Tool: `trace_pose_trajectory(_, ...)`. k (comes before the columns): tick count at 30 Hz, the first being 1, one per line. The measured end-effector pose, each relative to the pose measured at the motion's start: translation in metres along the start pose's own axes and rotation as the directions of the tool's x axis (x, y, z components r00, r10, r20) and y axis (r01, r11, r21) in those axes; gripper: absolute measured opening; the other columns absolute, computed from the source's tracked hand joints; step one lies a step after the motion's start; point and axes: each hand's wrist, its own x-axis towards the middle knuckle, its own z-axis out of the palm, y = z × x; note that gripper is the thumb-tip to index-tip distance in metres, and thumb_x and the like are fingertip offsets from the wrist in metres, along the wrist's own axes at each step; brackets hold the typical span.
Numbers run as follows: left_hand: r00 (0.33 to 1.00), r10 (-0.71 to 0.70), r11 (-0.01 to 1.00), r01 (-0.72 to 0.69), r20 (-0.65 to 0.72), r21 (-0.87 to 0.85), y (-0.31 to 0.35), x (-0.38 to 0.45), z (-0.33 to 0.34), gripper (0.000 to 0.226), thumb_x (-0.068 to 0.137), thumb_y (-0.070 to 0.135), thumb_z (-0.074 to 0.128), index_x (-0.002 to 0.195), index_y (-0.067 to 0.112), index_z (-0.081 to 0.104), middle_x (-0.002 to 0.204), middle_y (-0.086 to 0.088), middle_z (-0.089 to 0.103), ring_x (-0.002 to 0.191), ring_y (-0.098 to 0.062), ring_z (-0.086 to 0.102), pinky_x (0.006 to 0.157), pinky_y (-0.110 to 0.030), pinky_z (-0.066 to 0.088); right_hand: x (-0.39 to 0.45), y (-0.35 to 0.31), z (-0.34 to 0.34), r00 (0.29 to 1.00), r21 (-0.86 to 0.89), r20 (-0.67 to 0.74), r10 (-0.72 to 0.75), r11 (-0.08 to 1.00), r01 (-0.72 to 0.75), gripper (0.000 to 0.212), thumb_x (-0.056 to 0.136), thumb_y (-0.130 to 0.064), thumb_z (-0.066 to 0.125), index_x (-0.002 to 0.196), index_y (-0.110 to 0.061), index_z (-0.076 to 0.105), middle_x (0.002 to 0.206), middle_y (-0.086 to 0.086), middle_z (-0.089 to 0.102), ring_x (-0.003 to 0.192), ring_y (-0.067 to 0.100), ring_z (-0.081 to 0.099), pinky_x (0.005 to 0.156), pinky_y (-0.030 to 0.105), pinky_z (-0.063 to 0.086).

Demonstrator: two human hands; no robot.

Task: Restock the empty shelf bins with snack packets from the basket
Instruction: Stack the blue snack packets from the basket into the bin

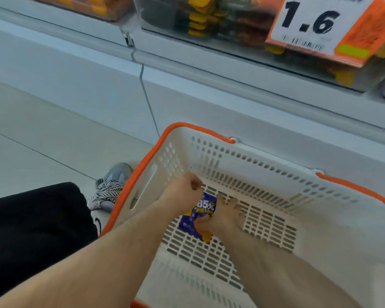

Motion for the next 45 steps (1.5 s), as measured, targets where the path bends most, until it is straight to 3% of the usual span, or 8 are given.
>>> trace_pose_trajectory(5, 1.0, -0.02, 1.0, 0.02, 0.01, -0.01, 0.003, 0.006, 0.001, 0.019, 0.093, 0.02, 0.054, 0.11, 0.026, 0.06, 0.095, 0.013, 0.055, 0.09, -0.012, 0.059, 0.077, -0.025, 0.05, -0.005, -0.001, 0.012, 0.975, -0.033, -0.209, -0.074, 0.997, 0.068, 0.088, 0.067, -0.065, 0.071, 0.132, -0.016, 0.038, 0.135, 0.008, 0.038, 0.124, 0.028, 0.041, 0.102, 0.04, 0.035)
trace_pose_trajectory(8, 0.998, 0.016, 0.999, -0.017, 0.056, 0.027, 0.012, 0.001, 0.003, 0.03, 0.093, 0.02, 0.057, 0.123, 0.023, 0.059, 0.112, 0.008, 0.057, 0.1, -0.011, 0.056, 0.081, -0.021, 0.045, -0.015, -0.002, -0.006, 0.993, 0.416, -0.082, -0.088, 0.902, 0.114, 0.024, 0.084, -0.022, 0.067, 0.094, -0.018, 0.045, 0.088, 0.001, 0.053, 0.073, 0.017, 0.049, 0.065, 0.029, 0.039)
trace_pose_trajectory(12, 0.994, 0.084, 0.983, -0.095, 0.076, 0.156, 0.034, -0.009, 0.008, 0.058, 0.087, 0.031, 0.064, 0.141, 0.025, 0.044, 0.146, -0.001, 0.039, 0.133, -0.022, 0.038, 0.11, -0.036, 0.036, -0.033, 0.016, -0.046, 0.987, 0.638, -0.131, -0.094, 0.754, 0.156, 0.026, 0.086, -0.003, 0.059, 0.078, -0.021, 0.043, 0.074, 0.0, 0.05, 0.062, 0.016, 0.045, 0.058, 0.032, 0.039)
trace_pose_trajectory(17, 0.985, 0.163, 0.98, -0.155, -0.061, 0.125, 0.077, -0.031, 0.003, 0.068, 0.09, 0.035, 0.062, 0.148, 0.019, 0.031, 0.151, -0.007, 0.029, 0.139, -0.029, 0.029, 0.114, -0.041, 0.03, -0.07, 0.056, -0.116, 0.946, 0.645, -0.295, -0.136, 0.702, 0.302, 0.02, 0.09, -0.008, 0.057, 0.09, -0.027, 0.053, 0.087, -0.003, 0.063, 0.078, 0.014, 0.061, 0.073, 0.035, 0.055)
trace_pose_trajectory(23, 0.959, 0.272, 0.925, -0.285, -0.084, -0.25, 0.131, -0.07, -0.001, 0.046, 0.093, 0.047, 0.057, 0.122, 0.014, 0.046, 0.101, -0.004, 0.063, 0.086, -0.014, 0.061, 0.081, -0.033, 0.051, -0.137, 0.093, -0.189, 0.864, 0.672, -0.497, -0.082, 0.593, 0.443, 0.025, 0.085, -0.004, 0.065, 0.085, -0.027, 0.053, 0.088, 0.003, 0.068, 0.081, 0.022, 0.066, 0.076, 0.042, 0.055)
trace_pose_trajectory(31, 0.878, 0.435, 0.677, -0.464, -0.199, -0.571, 0.203, -0.124, 0.007, 0.016, 0.091, 0.019, 0.066, 0.107, 0.021, 0.063, 0.097, -0.001, 0.074, 0.089, -0.021, 0.072, 0.086, -0.05, 0.056, -0.229, 0.142, -0.253, 0.758, 0.697, -0.653, 0.01, 0.401, 0.594, 0.029, 0.089, -0.002, 0.062, 0.107, -0.021, 0.049, 0.075, 0.005, 0.06, 0.044, 0.006, 0.049, 0.043, 0.021, 0.039)
trace_pose_trajectory(38, 0.815, 0.485, 0.537, -0.563, -0.316, -0.629, 0.272, -0.152, -0.001, 0.019, 0.092, 0.015, 0.064, 0.111, 0.019, 0.066, 0.099, -0.001, 0.074, 0.088, -0.02, 0.072, 0.083, -0.046, 0.058, -0.27, 0.17, -0.26, 0.392, 0.19, -0.917, -0.081, 0.773, 0.606, 0.062, 0.081, -0.027, 0.074, 0.136, -0.03, 0.046, 0.139, -0.001, 0.03, 0.119, 0.009, 0.044, 0.094, 0.019, 0.038)
trace_pose_trajectory(45, 0.807, 0.515, 0.54, -0.568, -0.29, -0.621, 0.316, -0.166, 0.0, 0.018, 0.09, 0.021, 0.066, 0.107, 0.019, 0.065, 0.098, 0.0, 0.074, 0.085, -0.019, 0.072, 0.078, -0.047, 0.06, -0.285, 0.171, -0.275, 0.472, 0.281, -0.882, -0.009, 0.793, 0.54, 0.108, 0.055, -0.05, 0.084, 0.144, -0.028, 0.028, 0.141, -0.005, 0.027, 0.128, 0.013, 0.038, 0.096, 0.033, 0.045)
